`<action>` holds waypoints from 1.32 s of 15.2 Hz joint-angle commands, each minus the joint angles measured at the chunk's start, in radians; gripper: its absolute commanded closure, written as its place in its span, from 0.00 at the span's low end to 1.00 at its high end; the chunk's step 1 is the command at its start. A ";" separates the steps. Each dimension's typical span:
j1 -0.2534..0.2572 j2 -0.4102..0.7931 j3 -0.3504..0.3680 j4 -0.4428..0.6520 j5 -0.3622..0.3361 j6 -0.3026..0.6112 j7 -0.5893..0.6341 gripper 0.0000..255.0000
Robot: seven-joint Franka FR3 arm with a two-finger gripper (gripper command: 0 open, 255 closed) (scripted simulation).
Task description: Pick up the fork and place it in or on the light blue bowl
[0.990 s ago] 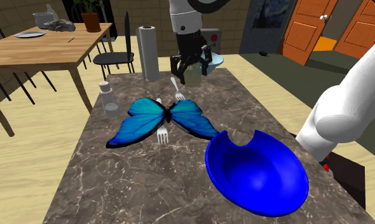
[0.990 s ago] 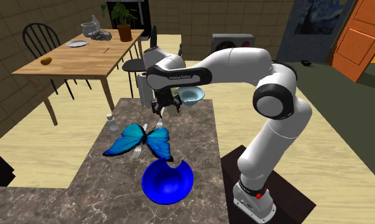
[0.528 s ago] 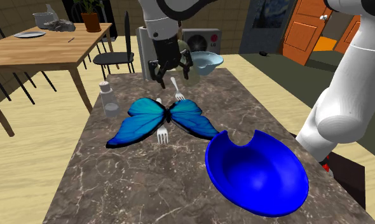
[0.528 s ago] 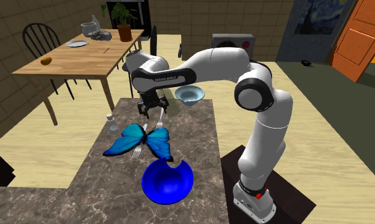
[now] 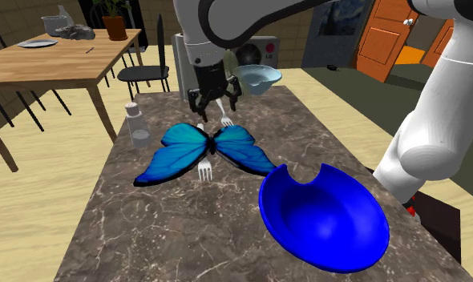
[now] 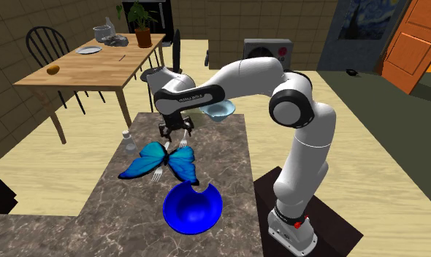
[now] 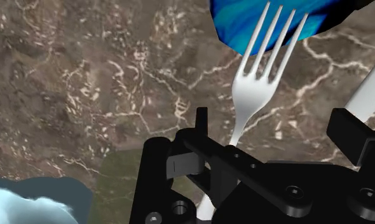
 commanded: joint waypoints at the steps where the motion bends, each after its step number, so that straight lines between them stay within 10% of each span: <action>1: -0.004 0.000 -0.003 -0.010 0.003 -0.031 -0.006 0.00; 5: -0.004 0.000 -0.003 -0.010 0.003 -0.031 -0.006 0.00; 6: -0.004 0.000 -0.003 -0.010 0.003 -0.031 -0.005 1.00; 20: -0.004 -0.010 -0.003 0.046 0.009 -0.096 -0.013 1.00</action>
